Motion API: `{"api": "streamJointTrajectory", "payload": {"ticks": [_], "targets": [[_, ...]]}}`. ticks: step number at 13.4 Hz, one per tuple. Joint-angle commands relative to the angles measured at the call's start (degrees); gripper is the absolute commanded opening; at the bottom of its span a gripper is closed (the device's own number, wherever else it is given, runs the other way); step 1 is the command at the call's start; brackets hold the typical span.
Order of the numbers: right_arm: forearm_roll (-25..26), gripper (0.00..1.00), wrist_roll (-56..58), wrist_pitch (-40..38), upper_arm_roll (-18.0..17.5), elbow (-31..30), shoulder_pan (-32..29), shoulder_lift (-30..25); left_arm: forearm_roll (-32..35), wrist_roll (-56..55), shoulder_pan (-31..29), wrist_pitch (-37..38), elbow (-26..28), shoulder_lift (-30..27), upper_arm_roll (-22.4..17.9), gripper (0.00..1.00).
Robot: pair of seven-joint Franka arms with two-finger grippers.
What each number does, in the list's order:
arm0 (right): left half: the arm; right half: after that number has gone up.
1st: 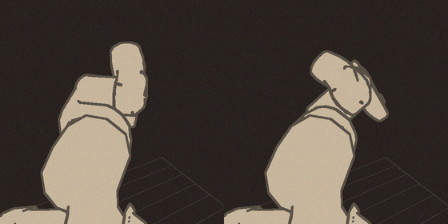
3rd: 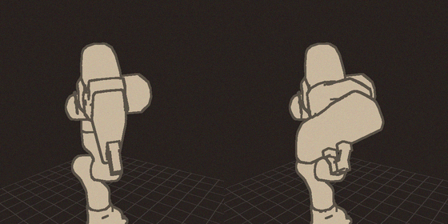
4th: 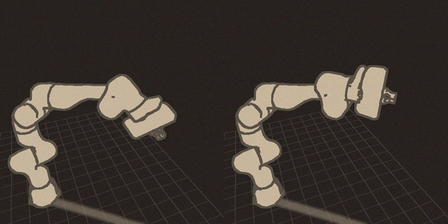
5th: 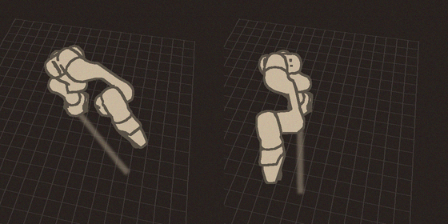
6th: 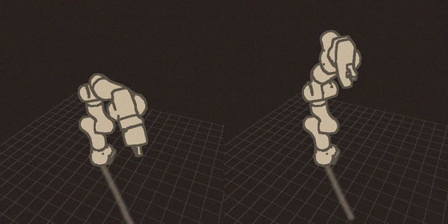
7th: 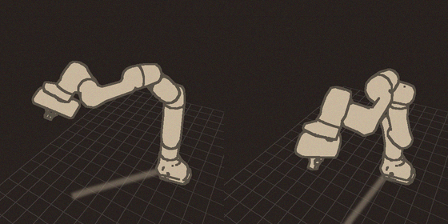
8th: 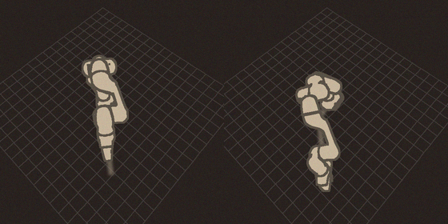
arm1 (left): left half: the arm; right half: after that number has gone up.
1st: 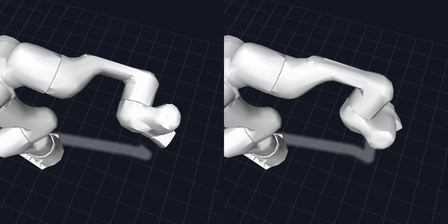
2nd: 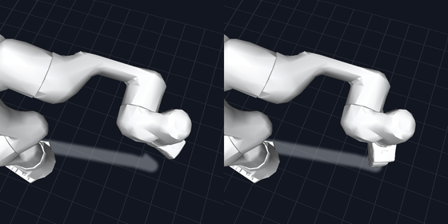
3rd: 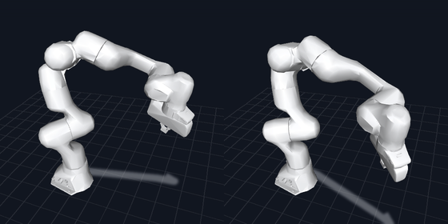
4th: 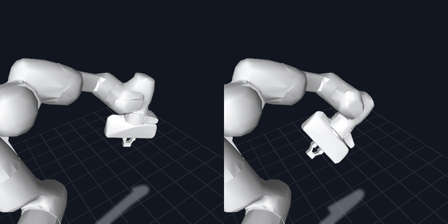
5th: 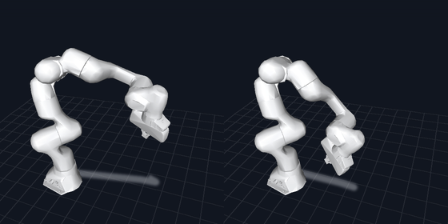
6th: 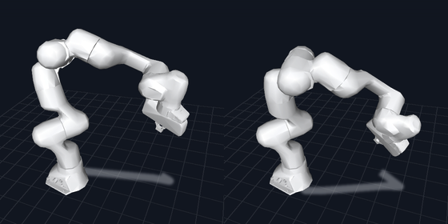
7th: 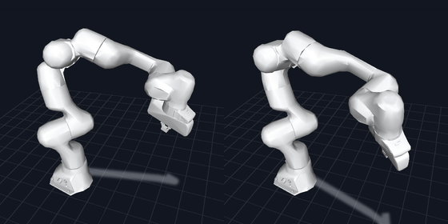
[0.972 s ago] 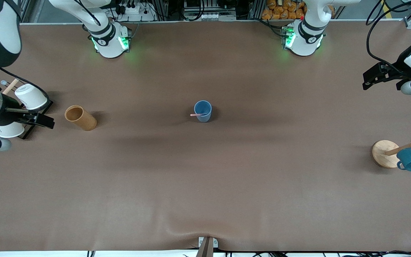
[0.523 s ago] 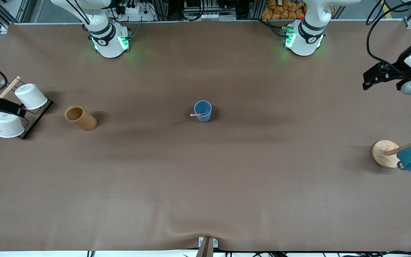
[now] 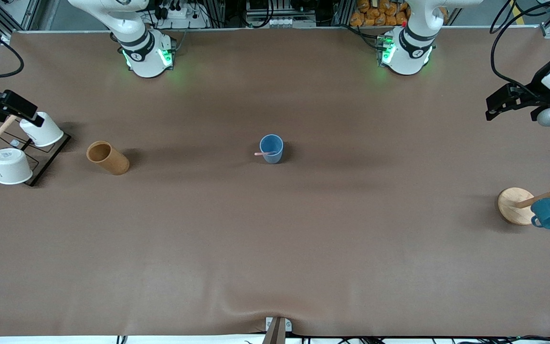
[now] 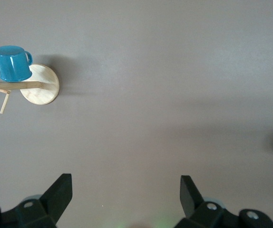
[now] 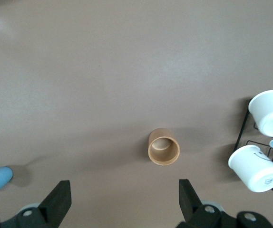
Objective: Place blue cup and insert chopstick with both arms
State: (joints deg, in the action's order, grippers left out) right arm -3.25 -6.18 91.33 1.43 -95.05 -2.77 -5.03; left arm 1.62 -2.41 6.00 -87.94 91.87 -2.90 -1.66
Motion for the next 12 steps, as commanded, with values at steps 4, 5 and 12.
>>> {"api": "streamJointTrajectory", "payload": {"ticks": [4, 5, 12], "targets": [[1.1, 1.00, 0.6, -4.8, -0.4, 9.1, -1.0, 5.7, -0.7, -0.1, -0.1, 0.0, -0.9, -0.2, 0.4, 1.00], [1.1, 1.00, 0.5, -5.0, -0.3, 9.4, -0.9, 5.7, -0.9, -0.1, -0.1, 0.0, -1.5, 0.1, 0.4, 1.00], [1.4, 1.00, 0.6, -5.0, -0.3, 10.8, 0.1, 5.7, -1.0, -0.4, 0.2, 0.6, -3.5, 0.8, 0.5, 1.00]]}}
